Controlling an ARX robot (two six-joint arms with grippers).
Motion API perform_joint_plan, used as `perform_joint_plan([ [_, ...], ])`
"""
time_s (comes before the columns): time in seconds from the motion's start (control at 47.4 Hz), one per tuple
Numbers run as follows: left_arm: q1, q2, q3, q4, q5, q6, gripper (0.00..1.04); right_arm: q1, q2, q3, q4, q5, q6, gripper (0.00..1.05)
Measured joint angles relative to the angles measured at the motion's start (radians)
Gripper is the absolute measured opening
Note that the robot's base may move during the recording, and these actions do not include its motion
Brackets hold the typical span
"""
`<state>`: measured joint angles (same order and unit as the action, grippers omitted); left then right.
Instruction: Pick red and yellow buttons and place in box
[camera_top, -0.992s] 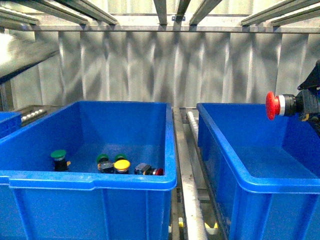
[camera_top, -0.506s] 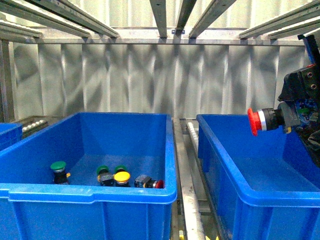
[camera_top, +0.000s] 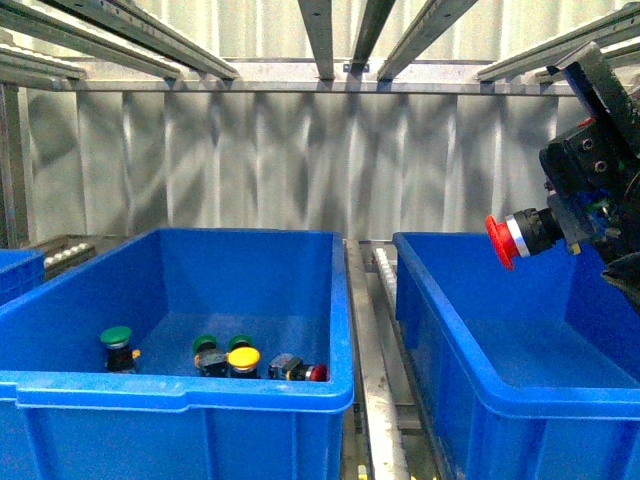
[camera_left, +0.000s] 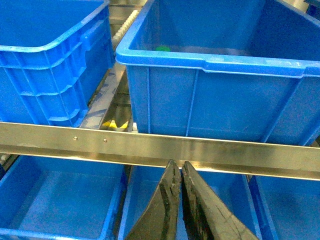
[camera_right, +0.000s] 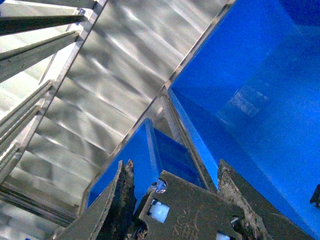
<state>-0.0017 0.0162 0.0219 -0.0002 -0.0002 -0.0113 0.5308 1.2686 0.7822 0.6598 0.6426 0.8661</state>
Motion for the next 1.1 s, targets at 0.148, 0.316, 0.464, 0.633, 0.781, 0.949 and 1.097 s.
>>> perform_joint_plan([
  [0.148, 0.037, 0.024, 0.011, -0.076, 0.137, -0.074, 0.13, 0.019, 0.007, -0.002, 0.022, 0.013, -0.045, 0.4],
  [0.316, 0.057, 0.052, 0.012, -0.107, 0.221, -0.194, 0.47, 0.019, 0.008, -0.003, 0.03, 0.021, -0.072, 0.4],
  [0.464, 0.058, 0.052, 0.012, -0.107, 0.222, -0.213, 0.79, 0.018, 0.005, -0.005, 0.029, 0.023, -0.078, 0.4],
  [0.633, 0.058, 0.052, 0.012, -0.107, 0.222, -0.216, 0.98, 0.018, -0.001, -0.008, 0.029, 0.024, -0.079, 0.4],
  [0.781, 0.058, 0.052, 0.012, -0.107, 0.222, -0.219, 0.97, 0.018, -0.006, -0.011, 0.031, 0.024, -0.079, 0.4],
  [0.949, 0.008, 0.001, 0.0, -0.002, 0.002, -0.048, 0.66, 0.019, -0.01, -0.026, 0.034, 0.031, -0.079, 0.39],
  [1.097, 0.005, -0.001, 0.0, -0.002, 0.0, -0.014, 0.43, 0.02, -0.021, -0.029, 0.042, 0.031, -0.084, 0.39],
])
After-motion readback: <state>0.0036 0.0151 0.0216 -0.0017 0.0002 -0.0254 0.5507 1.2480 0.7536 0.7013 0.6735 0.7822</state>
